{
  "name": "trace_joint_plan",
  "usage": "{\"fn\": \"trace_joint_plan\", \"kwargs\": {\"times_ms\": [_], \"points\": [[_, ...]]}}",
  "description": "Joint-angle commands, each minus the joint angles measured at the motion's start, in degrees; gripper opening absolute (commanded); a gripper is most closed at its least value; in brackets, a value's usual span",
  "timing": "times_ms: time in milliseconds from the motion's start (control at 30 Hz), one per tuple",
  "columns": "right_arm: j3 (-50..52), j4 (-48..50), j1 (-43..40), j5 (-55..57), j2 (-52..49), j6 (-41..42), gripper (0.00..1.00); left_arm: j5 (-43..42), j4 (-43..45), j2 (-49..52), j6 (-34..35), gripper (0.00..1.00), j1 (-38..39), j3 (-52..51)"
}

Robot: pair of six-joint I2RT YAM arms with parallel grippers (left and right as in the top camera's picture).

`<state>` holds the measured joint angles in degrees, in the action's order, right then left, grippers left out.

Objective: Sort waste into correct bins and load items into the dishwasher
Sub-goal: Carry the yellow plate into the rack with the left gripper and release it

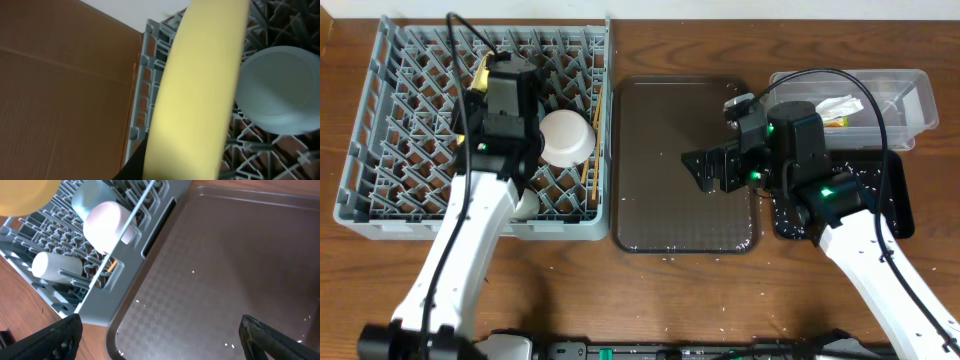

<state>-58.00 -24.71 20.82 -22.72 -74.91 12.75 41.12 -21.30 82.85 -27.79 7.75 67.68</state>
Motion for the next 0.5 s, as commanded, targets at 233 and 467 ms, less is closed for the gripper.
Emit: {"fn": "trace_joint_plan", "kwargs": {"times_ms": [233,467], "points": [[-0.39,-2.1,0.22,0.44,0.44,0.04,0.99,0.61,5.73,1.51,0.98,0.07,-5.51,1.18],[-0.39,-2.27,0.22,0.44,0.33,0.04,0.99,-9.27,5.81,5.25,3.91,0.07,-11.39,1.18]]}}
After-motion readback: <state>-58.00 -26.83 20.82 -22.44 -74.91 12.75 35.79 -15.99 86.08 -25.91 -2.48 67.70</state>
